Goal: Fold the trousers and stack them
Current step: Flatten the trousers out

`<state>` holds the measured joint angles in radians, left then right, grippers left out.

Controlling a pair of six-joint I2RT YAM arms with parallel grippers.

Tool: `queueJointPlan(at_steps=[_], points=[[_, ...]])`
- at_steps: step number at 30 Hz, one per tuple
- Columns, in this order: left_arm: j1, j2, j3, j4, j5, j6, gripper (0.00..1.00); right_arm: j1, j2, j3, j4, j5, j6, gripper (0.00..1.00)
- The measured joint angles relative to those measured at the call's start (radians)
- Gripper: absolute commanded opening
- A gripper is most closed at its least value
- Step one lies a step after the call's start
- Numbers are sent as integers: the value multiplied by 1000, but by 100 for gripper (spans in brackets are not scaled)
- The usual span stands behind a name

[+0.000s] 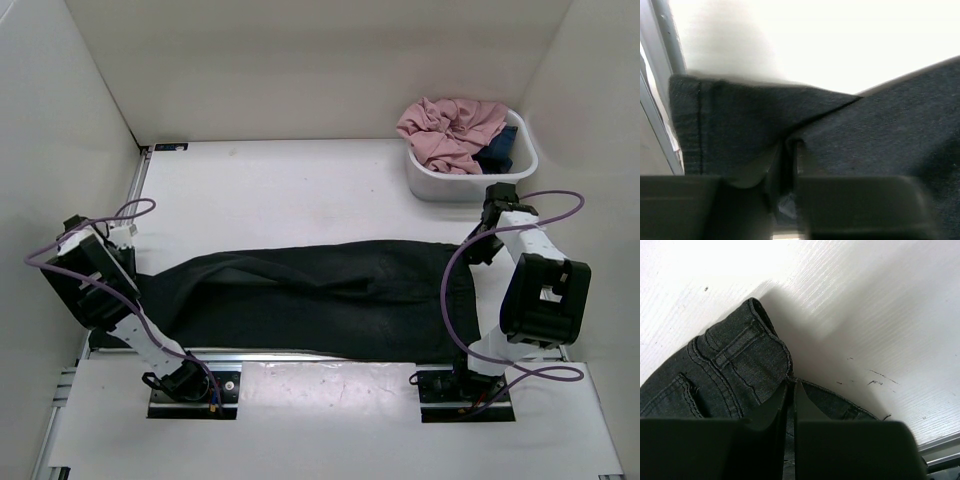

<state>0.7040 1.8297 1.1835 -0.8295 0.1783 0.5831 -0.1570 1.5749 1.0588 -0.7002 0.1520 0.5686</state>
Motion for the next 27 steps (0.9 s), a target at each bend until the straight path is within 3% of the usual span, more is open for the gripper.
queueJointPlan(at_steps=[1,7,15,18,22,27], points=[[0,-2,-1,-8,-7,5,14,0,1,1,0,-1,0,0],[-9,-3,59,-79,-33,14,14,0,12,19,-13,-8,0,0],[-130,-2,552,-105,-47,4,14,-19,91,274,-87,-76,-1,0],[-163,-19,636,-74,-35,6,14,-35,75,307,-64,-99,-2,0],[-163,-124,471,-6,-34,45,14,-69,-7,190,-19,-125,-6,0],[-132,-385,31,103,-64,149,14,-126,-151,-56,42,-158,-17,0]])
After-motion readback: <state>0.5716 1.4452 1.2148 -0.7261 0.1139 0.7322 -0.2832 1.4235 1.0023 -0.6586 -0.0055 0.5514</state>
